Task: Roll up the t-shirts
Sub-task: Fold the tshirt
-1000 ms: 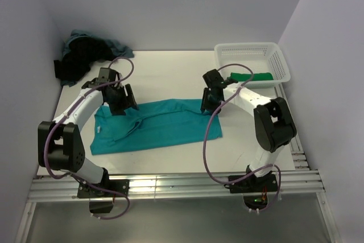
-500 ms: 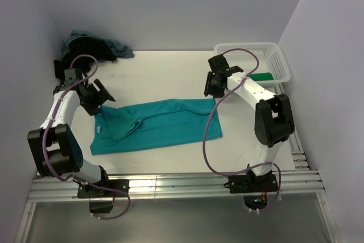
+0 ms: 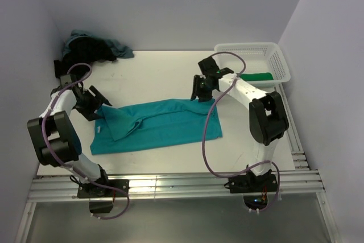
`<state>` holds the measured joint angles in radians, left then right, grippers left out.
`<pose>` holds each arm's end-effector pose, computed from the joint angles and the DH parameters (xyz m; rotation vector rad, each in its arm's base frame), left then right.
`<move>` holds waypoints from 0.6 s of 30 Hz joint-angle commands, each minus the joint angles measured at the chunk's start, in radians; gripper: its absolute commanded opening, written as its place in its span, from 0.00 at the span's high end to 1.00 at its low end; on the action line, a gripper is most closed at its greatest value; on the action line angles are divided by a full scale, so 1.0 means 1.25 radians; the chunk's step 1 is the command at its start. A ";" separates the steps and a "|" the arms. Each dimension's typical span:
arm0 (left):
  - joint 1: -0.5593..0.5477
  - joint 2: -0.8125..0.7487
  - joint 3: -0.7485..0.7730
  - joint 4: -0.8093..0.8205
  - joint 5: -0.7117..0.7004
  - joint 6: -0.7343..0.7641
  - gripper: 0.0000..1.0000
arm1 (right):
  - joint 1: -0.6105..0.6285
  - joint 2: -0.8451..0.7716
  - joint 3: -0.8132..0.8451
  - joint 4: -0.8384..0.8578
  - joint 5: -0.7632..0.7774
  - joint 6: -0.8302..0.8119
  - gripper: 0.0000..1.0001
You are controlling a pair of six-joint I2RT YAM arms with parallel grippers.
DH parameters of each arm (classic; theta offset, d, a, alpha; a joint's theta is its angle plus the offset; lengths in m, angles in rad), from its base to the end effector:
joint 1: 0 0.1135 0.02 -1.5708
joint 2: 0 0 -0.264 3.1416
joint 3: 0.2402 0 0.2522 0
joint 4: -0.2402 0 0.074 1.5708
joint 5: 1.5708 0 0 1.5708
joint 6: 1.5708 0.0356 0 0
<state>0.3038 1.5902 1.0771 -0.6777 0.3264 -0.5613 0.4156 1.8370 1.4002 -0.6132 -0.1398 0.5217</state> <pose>0.2973 0.0812 0.2094 -1.0783 2.5440 -0.5192 0.3559 0.1625 0.2242 0.0928 2.6953 0.4929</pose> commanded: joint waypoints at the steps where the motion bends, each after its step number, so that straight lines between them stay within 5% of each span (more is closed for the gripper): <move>1: 0.006 0.049 0.059 0.013 -0.007 0.010 0.22 | 0.066 0.018 0.063 0.037 -0.099 0.022 0.50; 11: 0.024 0.095 0.087 0.027 -0.027 0.024 0.28 | 0.228 0.127 0.204 0.071 -0.190 0.092 0.46; 18: 0.033 0.157 0.096 0.065 -0.019 0.029 0.45 | 0.315 0.242 0.338 0.052 -0.152 0.163 0.46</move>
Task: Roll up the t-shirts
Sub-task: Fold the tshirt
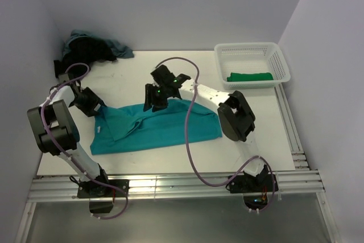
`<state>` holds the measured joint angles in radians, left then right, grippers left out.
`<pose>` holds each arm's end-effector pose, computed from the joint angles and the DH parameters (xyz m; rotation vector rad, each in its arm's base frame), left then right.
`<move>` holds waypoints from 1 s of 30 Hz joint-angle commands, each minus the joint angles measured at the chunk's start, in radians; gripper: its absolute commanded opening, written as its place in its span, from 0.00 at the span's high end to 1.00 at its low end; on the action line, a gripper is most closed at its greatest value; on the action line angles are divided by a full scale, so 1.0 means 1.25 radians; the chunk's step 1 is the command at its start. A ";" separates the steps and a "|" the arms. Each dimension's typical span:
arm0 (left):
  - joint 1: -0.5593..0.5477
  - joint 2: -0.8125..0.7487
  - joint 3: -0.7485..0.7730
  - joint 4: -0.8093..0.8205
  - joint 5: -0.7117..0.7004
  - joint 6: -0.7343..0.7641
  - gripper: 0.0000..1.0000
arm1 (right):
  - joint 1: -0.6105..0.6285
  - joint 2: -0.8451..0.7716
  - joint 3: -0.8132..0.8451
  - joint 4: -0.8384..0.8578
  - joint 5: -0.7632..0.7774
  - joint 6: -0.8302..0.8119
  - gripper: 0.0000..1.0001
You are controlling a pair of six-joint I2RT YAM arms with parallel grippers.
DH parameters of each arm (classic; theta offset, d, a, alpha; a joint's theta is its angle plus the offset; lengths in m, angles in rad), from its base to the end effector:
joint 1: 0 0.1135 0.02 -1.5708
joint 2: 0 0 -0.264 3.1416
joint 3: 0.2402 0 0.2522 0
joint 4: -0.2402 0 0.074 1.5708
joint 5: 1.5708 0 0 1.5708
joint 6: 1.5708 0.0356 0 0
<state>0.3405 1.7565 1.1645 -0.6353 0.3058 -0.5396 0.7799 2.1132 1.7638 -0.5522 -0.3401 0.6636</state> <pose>0.3258 0.1041 0.1844 -1.1221 2.5585 -0.4764 0.3284 0.3416 0.2278 -0.3171 2.6797 0.9659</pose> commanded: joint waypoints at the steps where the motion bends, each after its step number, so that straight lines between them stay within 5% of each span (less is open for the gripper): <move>1: 0.004 0.031 0.027 0.035 -0.002 0.014 0.45 | 0.031 0.035 0.055 0.007 0.012 0.069 0.46; 11: 0.005 0.074 0.048 0.078 -0.004 -0.017 0.43 | 0.085 0.115 0.135 -0.037 0.039 0.106 0.37; 18: 0.006 0.055 0.051 0.081 -0.031 -0.025 0.94 | 0.089 0.154 0.160 -0.034 0.027 0.124 0.37; 22: 0.011 0.040 0.028 0.091 -0.032 -0.030 1.00 | 0.096 0.180 0.183 -0.033 0.017 0.137 0.38; 25: 0.016 0.028 0.011 0.095 -0.025 -0.035 1.00 | 0.098 0.187 0.177 -0.021 0.009 0.149 0.51; 30: 0.021 0.015 0.006 0.097 -0.030 -0.031 1.00 | 0.099 0.155 0.138 -0.001 0.002 0.154 0.92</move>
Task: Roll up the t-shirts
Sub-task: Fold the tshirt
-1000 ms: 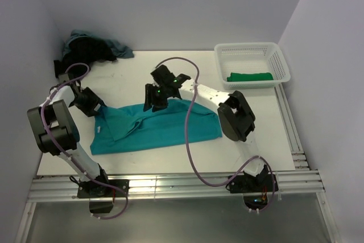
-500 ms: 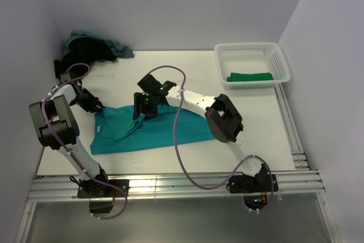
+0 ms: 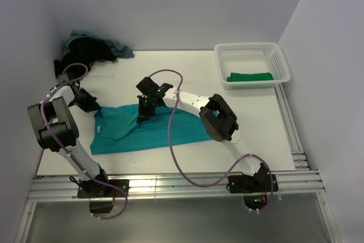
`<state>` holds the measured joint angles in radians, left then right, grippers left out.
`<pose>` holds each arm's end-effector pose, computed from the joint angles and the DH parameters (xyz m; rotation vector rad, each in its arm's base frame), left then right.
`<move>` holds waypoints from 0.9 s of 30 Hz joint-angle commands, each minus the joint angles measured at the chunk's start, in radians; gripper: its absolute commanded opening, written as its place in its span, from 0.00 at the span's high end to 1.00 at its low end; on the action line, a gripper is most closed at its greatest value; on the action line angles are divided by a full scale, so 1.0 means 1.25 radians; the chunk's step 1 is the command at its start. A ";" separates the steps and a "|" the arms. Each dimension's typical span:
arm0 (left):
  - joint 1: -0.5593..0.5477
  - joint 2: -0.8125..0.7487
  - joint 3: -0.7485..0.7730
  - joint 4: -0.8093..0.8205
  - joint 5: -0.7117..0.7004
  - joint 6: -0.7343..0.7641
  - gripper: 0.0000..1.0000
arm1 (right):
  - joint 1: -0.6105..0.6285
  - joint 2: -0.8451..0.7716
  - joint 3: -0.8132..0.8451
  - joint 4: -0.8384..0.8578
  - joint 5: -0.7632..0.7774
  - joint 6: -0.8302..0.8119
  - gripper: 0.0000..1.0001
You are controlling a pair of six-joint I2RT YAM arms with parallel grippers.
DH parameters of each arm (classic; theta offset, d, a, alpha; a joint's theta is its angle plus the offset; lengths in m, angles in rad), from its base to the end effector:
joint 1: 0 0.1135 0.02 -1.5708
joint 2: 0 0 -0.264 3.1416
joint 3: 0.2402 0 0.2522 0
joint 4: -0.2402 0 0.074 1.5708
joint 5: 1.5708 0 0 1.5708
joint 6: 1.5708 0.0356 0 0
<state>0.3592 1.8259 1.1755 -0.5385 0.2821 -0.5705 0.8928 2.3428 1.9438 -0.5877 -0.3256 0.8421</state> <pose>0.3388 0.1166 0.1680 -1.1689 2.4997 -0.4457 0.3126 0.4064 0.1729 -0.2130 2.8468 0.9567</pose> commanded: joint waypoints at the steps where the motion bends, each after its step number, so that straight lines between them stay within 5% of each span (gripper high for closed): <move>1: 0.006 -0.041 0.000 0.017 -0.012 -0.006 1.00 | 0.007 -0.036 -0.015 0.028 -0.010 0.014 0.97; 9: 0.006 -0.030 0.024 0.012 -0.022 -0.004 0.99 | 0.013 -0.092 -0.106 0.036 -0.029 0.020 1.00; 27: 0.007 -0.035 0.062 -0.011 -0.056 0.004 1.00 | 0.038 -0.078 -0.021 -0.001 -0.045 -0.047 0.99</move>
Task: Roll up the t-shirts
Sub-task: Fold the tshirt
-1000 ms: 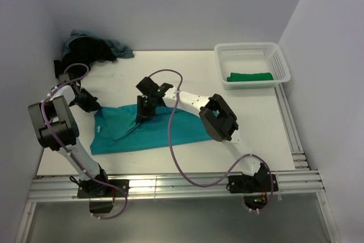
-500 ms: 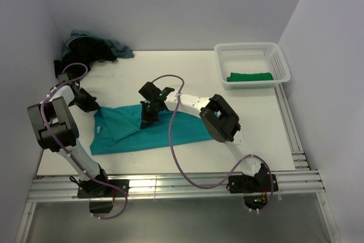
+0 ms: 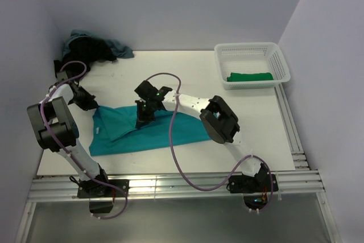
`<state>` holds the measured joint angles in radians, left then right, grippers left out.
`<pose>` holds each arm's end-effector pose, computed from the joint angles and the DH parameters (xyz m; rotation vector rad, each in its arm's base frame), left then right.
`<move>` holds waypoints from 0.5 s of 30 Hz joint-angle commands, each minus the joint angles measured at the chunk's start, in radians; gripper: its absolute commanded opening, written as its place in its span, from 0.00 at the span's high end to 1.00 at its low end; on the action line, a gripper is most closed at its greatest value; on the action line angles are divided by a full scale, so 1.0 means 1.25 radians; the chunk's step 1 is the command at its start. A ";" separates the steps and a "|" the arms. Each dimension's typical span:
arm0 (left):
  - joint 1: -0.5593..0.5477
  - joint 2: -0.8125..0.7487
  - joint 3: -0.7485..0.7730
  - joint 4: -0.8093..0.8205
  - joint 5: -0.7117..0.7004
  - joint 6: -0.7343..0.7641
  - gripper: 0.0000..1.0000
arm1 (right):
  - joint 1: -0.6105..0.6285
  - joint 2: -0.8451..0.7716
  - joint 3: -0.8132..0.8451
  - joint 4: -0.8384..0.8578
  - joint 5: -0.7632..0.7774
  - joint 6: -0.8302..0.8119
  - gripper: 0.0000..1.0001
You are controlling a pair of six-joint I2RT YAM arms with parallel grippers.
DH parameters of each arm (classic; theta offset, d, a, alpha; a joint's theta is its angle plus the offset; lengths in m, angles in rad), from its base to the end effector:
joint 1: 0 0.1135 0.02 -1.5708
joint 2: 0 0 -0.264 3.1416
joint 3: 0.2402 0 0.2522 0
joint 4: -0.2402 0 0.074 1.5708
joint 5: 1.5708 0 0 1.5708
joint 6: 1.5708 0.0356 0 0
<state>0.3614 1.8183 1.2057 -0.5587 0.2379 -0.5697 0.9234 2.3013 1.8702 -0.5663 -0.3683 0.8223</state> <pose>0.3414 0.1201 0.1776 -1.1726 2.4820 -0.3840 0.2925 0.4081 0.1722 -0.3037 2.8703 0.9960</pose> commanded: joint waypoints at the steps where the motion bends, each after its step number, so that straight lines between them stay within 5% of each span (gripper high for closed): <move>1: 0.004 -0.027 0.039 0.003 -0.021 0.003 1.00 | 0.014 -0.044 0.041 -0.021 -0.007 -0.034 0.99; 15: 0.004 -0.032 0.033 -0.002 -0.034 0.007 1.00 | 0.034 -0.003 0.062 -0.062 -0.040 -0.039 0.97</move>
<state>0.3614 1.8183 1.2179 -0.5659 0.2207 -0.5694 0.9516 2.3013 1.8984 -0.6033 -0.3843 0.7864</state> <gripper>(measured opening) 0.012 0.034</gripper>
